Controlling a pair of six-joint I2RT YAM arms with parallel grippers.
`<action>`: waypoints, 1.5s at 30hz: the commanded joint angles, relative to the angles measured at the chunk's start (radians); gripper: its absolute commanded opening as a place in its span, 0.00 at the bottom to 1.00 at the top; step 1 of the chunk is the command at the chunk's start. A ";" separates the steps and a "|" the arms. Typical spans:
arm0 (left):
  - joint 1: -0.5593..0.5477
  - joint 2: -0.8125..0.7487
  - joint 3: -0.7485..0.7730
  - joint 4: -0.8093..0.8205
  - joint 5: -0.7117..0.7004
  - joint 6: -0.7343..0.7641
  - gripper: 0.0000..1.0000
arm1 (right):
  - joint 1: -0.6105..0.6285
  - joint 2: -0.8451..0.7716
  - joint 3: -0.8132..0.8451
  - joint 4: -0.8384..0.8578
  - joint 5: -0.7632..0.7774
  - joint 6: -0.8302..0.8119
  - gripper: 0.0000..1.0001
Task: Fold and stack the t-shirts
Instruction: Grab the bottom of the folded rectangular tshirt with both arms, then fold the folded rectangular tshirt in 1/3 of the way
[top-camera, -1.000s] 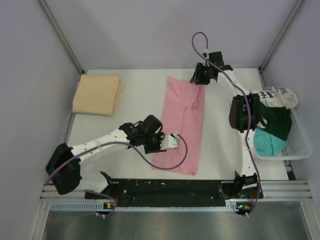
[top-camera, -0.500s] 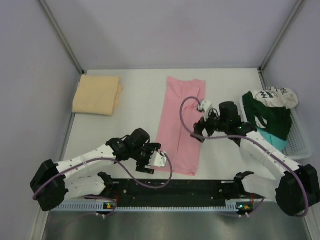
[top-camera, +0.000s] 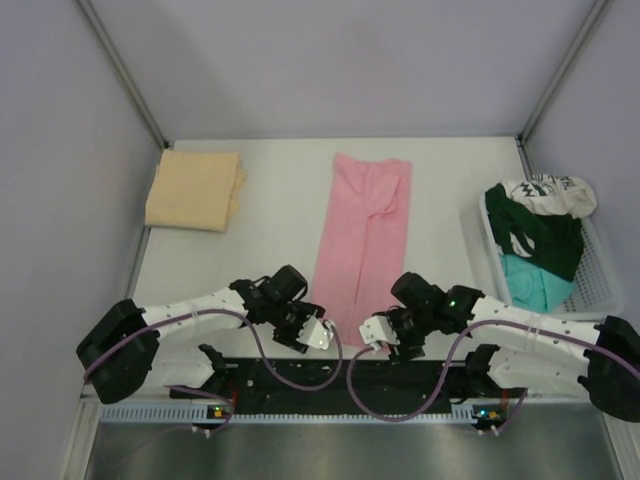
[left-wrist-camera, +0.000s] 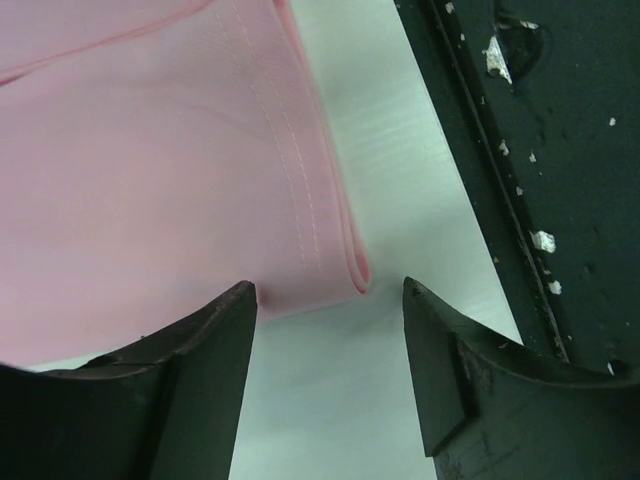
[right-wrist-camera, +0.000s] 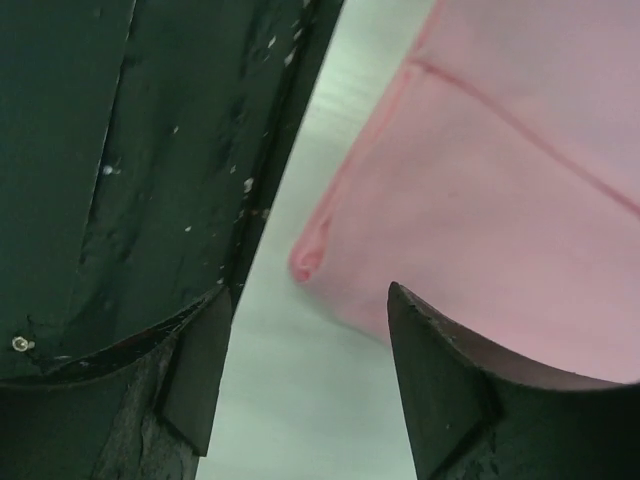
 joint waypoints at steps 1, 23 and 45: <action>-0.019 0.048 0.006 0.039 -0.026 0.006 0.61 | 0.076 0.026 -0.073 0.068 0.105 -0.059 0.58; 0.016 0.020 0.145 -0.043 0.014 -0.167 0.00 | 0.041 0.058 0.008 0.190 0.154 0.171 0.00; 0.332 0.790 1.155 -0.336 -0.093 -0.476 0.00 | -0.613 0.398 0.242 0.604 0.085 0.476 0.00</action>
